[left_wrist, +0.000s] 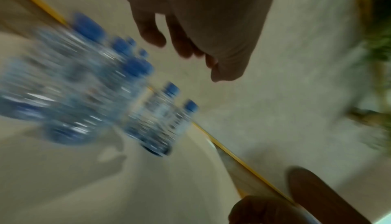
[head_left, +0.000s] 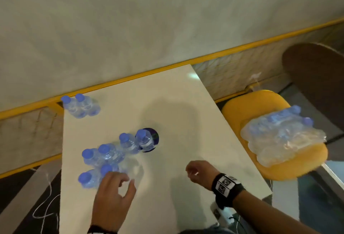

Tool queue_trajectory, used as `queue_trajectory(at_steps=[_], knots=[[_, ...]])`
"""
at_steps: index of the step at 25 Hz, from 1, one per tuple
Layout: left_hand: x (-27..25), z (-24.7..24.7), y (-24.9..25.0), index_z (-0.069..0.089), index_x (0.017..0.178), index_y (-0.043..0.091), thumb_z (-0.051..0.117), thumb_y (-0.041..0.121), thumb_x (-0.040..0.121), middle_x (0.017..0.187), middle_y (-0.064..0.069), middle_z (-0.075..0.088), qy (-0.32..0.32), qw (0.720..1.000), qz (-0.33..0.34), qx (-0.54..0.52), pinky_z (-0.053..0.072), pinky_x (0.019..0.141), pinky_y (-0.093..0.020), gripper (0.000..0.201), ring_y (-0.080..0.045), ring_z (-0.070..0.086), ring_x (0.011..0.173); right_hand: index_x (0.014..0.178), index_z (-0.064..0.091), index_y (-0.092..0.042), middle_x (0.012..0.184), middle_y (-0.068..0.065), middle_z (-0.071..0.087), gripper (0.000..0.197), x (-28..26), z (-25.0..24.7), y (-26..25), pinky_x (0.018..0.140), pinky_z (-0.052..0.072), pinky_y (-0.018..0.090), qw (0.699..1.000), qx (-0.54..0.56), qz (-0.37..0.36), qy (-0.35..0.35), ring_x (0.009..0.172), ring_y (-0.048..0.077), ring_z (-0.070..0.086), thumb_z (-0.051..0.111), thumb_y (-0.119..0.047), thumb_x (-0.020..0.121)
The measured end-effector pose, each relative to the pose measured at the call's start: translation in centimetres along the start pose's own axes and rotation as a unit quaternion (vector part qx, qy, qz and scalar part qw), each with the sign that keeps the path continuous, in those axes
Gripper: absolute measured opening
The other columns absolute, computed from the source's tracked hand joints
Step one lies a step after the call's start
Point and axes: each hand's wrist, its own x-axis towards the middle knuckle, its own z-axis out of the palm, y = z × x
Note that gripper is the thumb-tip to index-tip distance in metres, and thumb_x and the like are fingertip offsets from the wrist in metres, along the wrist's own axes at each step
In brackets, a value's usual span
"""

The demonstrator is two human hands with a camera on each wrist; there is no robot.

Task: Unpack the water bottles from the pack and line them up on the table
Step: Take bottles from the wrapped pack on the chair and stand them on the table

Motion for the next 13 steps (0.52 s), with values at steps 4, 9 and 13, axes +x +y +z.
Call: queue_trajectory(at_steps=[4,9,13], knots=[[2.9,9.1,6.9,0.057,0.082,0.031,0.063,0.038,0.089,0.078,0.014,0.055,-0.259,0.959,0.115,0.006,0.049,0.067,-0.025,0.011,-0.001,0.057,0.072,0.083,0.066,-0.032,0.079,-0.018,0.064,0.012,-7.9,-5.5,9.9,0.075,0.052,0.023,0.989,0.019,0.109,0.094,0.076,0.007,0.062,0.068,-0.019,0.084],[3.5,23.8,17.6,0.07,0.093,0.025,0.063,0.047,0.088,0.09,0.011,0.067,-0.456,0.867,0.199,-0.016,0.057,0.073,-0.036,0.023,-0.003,0.065,0.078,0.075,0.064,-0.032,0.073,-0.009,0.068,0.014,-14.2,-11.2,19.6,0.064,0.045,0.025,0.918,0.097,0.253,0.291,0.068,0.012,0.063,0.071,-0.024,0.083],[1.8,32.6,26.5,0.062,0.136,0.02,0.069,0.042,0.091,0.13,0.001,0.067,-0.566,0.808,0.156,-0.043,0.056,0.096,-0.033,0.051,-0.012,0.067,0.11,0.109,0.061,-0.017,0.098,0.003,0.068,0.026,-14.1,-16.5,24.8,0.073,0.05,0.032,0.839,0.18,0.304,0.415,0.088,0.021,0.066,0.07,-0.021,0.086]])
